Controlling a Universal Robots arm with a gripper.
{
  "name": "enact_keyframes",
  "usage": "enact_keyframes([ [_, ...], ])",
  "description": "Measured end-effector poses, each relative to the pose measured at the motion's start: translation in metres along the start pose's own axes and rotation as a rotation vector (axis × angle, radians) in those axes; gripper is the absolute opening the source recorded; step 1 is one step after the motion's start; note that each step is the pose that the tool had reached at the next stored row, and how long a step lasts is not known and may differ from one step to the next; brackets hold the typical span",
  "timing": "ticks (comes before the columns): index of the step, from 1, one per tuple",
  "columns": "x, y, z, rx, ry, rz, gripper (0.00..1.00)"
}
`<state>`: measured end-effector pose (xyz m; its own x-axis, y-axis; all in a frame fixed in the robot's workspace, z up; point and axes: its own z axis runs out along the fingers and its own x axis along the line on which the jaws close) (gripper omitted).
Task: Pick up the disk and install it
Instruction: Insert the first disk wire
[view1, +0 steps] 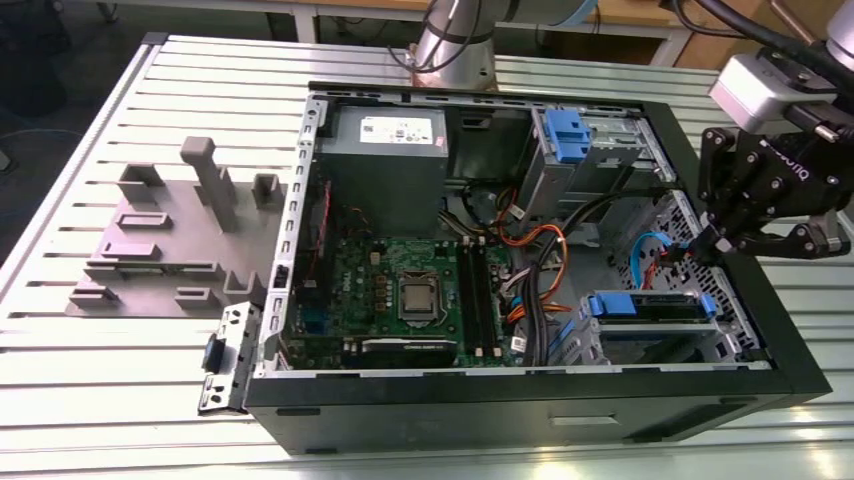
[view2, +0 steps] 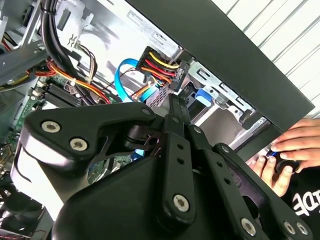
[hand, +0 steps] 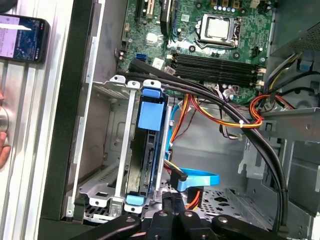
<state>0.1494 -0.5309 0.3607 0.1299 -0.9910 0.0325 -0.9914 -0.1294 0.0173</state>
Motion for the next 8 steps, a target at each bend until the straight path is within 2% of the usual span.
enact_keyframes([
  [1,-0.0005,-0.0001,0.0002,-0.0007,0.0039,-0.001,0.11],
  [6,-0.0006,-0.0001,0.0009,-0.0043,0.0343,-0.023,0.11],
  [8,-0.0008,-0.0002,0.0008,-0.0045,0.0396,-0.031,0.11],
])
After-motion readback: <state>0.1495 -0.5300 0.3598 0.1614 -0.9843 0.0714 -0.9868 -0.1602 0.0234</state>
